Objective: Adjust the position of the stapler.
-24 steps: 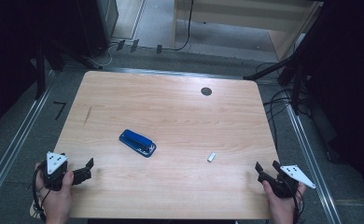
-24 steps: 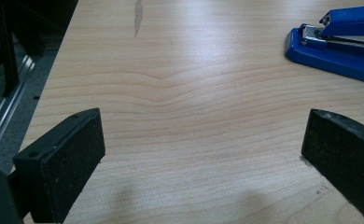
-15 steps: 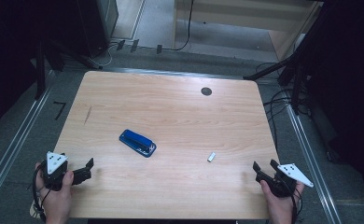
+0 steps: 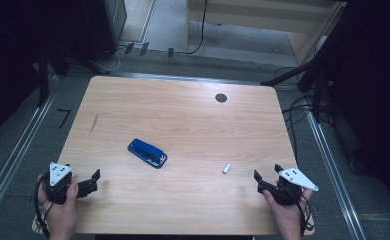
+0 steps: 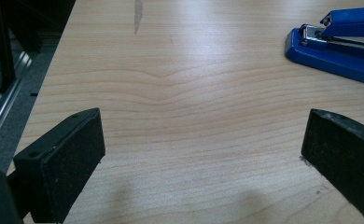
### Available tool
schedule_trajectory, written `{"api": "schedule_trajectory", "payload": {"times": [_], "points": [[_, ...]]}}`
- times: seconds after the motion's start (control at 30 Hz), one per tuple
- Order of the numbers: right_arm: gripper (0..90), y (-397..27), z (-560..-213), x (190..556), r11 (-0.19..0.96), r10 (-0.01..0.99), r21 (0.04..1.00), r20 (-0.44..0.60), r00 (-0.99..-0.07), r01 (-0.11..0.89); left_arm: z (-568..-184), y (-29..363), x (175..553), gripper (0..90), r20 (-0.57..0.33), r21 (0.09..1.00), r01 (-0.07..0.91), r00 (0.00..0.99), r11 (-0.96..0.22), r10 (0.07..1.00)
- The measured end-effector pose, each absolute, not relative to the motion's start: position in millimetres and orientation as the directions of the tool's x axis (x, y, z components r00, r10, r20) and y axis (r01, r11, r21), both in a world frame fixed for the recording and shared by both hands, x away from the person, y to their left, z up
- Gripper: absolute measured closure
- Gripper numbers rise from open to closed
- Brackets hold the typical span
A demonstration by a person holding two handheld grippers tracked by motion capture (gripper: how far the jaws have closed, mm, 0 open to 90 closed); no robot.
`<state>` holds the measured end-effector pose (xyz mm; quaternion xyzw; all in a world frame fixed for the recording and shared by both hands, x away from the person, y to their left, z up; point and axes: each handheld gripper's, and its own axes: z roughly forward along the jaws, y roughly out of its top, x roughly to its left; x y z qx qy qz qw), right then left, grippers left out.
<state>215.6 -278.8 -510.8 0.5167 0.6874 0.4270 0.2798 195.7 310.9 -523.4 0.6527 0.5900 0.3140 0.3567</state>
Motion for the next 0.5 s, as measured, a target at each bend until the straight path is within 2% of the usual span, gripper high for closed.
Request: {"api": "schedule_trajectory", "payload": {"times": [0.23,0.5], "points": [[22.7,-248,-499,225,0.143,0.922,0.873,0.054,-0.384,0.466,-523,311,196,0.0,-0.010,0.836,0.546,0.104,-0.049,0.995],[23.4,-225,-488,235,0.163,0.906,0.879,0.047,-0.421,0.448,-523,311,196,0.0,-0.014,0.836,0.547,0.109,-0.048,0.994]]}}
